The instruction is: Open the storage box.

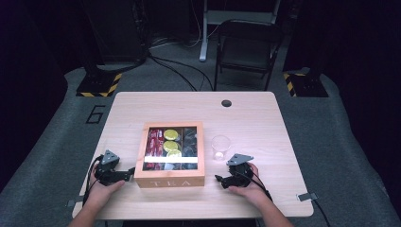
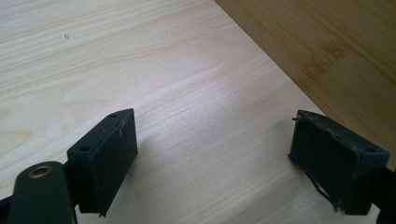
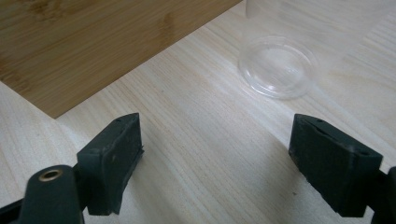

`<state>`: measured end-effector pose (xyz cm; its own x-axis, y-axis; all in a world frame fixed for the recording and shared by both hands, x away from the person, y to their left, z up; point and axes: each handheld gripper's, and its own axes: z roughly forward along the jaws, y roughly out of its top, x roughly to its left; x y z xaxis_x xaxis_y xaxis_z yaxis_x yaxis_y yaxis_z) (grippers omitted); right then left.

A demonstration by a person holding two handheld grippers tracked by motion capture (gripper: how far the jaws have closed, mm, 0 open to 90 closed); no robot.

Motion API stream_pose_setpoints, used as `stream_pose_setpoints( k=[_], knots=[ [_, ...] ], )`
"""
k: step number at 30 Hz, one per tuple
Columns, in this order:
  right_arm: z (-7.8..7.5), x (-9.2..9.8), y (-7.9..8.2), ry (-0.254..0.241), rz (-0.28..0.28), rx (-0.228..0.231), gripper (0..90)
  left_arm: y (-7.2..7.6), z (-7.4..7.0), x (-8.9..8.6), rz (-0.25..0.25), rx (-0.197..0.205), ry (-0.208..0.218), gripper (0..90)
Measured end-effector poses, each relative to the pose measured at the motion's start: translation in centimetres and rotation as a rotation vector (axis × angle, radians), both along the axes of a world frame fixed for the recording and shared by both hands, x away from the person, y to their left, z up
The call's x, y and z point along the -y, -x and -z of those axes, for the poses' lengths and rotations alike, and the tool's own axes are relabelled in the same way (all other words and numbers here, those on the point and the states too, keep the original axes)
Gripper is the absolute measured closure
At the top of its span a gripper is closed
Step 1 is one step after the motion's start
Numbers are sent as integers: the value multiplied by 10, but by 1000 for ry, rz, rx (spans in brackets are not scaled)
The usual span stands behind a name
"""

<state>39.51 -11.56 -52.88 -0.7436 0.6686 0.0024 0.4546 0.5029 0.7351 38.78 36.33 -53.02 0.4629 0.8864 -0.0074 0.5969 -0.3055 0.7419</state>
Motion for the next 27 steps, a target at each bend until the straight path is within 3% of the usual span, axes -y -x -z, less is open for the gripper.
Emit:
stream_pose_setpoints(
  k=[21, 23, 25, 27],
  knots=[
    [0, 0, 0, -2, 5, 1, 178, 0, 0, 0, -15, 6, -2, 169],
    [0, 0, 0, -4, 13, 2, 206, 0, 0, 0, -17, 7, 0, 171],
    [-3, 1, 1, 4, 6, -4, 320, 0, -1, -1, -26, 12, 3, 190],
    [-5, 0, 2, 15, 2, -2, 332, 0, -3, -2, -33, 1, 14, 281]
  ],
)
